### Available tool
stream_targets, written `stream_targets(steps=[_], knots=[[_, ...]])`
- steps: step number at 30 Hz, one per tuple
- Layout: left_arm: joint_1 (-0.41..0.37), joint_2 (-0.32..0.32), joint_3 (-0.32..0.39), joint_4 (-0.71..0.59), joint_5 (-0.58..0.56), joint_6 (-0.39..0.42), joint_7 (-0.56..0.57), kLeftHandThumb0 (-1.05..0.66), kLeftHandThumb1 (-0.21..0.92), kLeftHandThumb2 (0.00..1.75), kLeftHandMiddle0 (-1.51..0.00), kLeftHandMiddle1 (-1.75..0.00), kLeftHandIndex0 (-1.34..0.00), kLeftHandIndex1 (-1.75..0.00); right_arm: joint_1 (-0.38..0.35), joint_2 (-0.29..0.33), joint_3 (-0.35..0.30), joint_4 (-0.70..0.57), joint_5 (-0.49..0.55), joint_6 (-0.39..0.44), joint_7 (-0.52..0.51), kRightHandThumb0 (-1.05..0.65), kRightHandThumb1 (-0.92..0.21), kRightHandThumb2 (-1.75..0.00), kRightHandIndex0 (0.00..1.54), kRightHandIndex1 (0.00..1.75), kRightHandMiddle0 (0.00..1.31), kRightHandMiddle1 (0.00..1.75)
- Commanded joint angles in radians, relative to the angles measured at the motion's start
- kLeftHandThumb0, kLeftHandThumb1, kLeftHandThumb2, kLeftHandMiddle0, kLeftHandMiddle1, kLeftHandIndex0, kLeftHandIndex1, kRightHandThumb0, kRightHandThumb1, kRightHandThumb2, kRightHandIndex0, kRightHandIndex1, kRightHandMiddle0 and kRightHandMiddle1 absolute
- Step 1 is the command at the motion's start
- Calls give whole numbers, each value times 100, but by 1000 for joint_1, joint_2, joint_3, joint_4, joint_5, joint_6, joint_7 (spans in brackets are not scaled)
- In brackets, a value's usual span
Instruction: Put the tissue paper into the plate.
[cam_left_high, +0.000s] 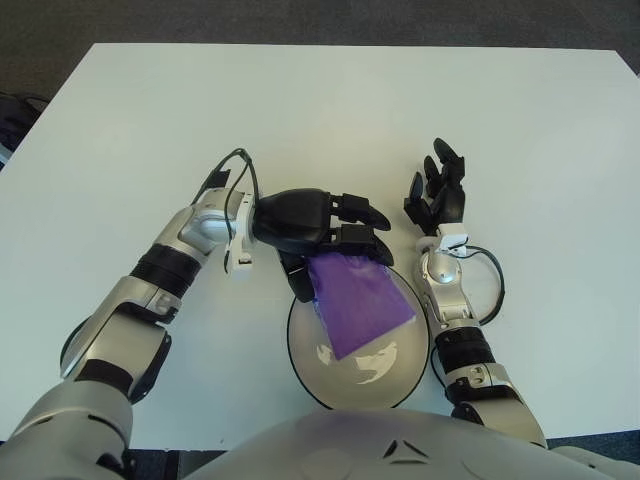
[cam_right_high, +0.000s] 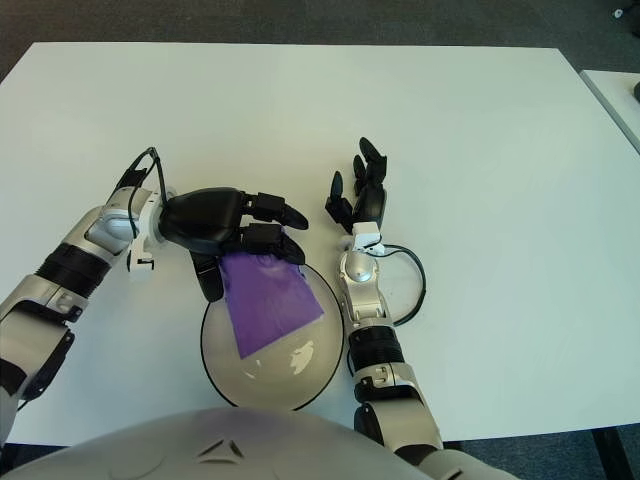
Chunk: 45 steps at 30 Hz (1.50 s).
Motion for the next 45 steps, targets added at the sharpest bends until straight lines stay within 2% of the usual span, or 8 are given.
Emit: stream_targets(steps=[1,19,27,33,36,40,45], knots=[[19,1,13,10,4,-2,22,-73,92,84,-30,-37,0,-82,125,43,-8,126,11,139,-10,-73,-92,-69,29,0,0,65],[10,8,32,43,54,-34,72,-70,92,80,-32,-36,0,-87,111,46,-4,136,11,152,-26,-76,-92,-68,31,1,0,69],[6,29,48,21,11,-37,72,-71,92,84,-32,-34,0,-87,103,56,-4,134,12,170,-42,-76,-92,-69,31,1,0,67],[14,25,72,13,13,-32,91,-70,92,85,-33,-33,0,-89,97,61,-5,142,16,168,-56,-76,-92,-69,32,1,0,67],[18,22,110,22,5,-19,121,-70,92,83,-32,-32,0,-90,94,60,-3,153,11,153,-64,-77,-92,-68,32,1,0,65],[34,-17,166,38,-57,19,178,-72,92,76,-32,-31,0,-91,86,55,0,170,9,137,-67,-77,-92,-68,32,1,0,63],[71,-82,208,27,-232,122,192,-72,92,66,-32,-30,0,-93,84,44,3,179,17,131,-43,-77,-92,-68,31,0,0,63]])
